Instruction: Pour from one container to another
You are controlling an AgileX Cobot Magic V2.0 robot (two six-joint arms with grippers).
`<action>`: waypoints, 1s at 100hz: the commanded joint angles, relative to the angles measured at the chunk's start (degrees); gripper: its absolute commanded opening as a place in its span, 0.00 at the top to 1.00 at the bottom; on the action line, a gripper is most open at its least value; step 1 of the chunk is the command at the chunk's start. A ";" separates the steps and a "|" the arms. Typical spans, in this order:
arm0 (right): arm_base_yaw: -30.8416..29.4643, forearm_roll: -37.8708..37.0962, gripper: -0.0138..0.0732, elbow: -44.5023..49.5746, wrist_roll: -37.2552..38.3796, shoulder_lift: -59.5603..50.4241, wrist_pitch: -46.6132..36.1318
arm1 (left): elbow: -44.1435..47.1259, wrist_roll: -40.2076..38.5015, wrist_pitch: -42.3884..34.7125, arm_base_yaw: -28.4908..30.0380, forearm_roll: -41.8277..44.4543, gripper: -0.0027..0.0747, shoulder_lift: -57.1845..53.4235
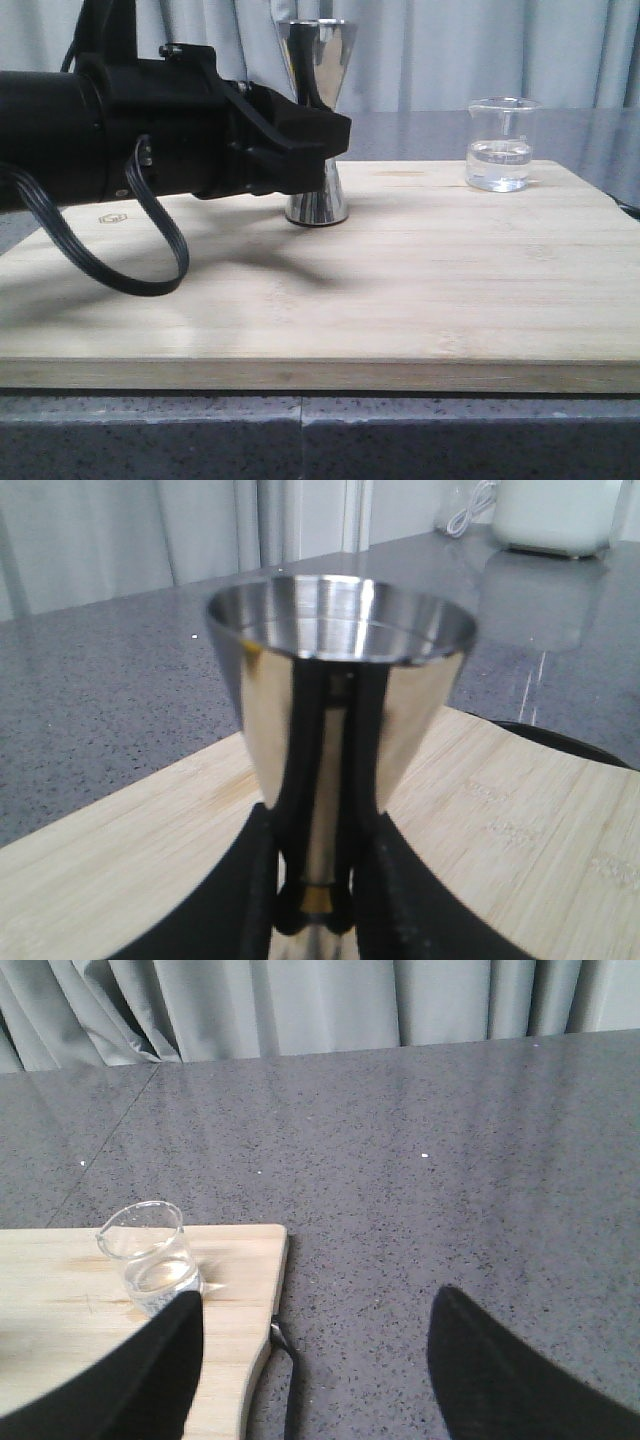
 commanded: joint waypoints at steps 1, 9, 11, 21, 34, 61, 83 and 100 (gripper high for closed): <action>0.04 -0.05 0.34 -2.00 0.00 0.73 -5.07 | -1.34 -0.37 -6.85 0.05 -0.80 0.99 -1.76; 0.04 -0.05 0.34 -2.00 0.00 1.31 -5.07 | -1.34 -0.37 -7.41 0.05 -0.80 0.99 -1.76; 0.04 -0.05 0.34 -2.00 0.00 1.48 -5.07 | -1.34 -0.37 -7.55 0.05 -0.80 0.99 -1.76; 0.04 -0.05 0.34 -2.00 0.00 3.46 -5.20 | -1.34 -2.12 -8.07 0.05 -0.80 0.99 -1.76; 0.33 0.17 0.34 -2.00 -0.31 6.17 -6.69 | -1.34 -3.37 -8.07 0.05 -0.80 0.99 -1.76; 7.67 0.17 0.34 -1.87 -1.05 12.68 -12.97 | -1.34 -4.84 -10.48 0.05 1.37 0.99 -1.76; 16.35 -2.47 0.34 1.94 -1.05 18.76 -27.02 | -1.34 -6.20 -10.48 0.05 5.43 0.99 -1.76; 17.52 -3.21 0.34 5.33 -1.05 23.55 -33.13 | -1.34 -6.42 -10.48 0.05 6.54 0.99 -1.76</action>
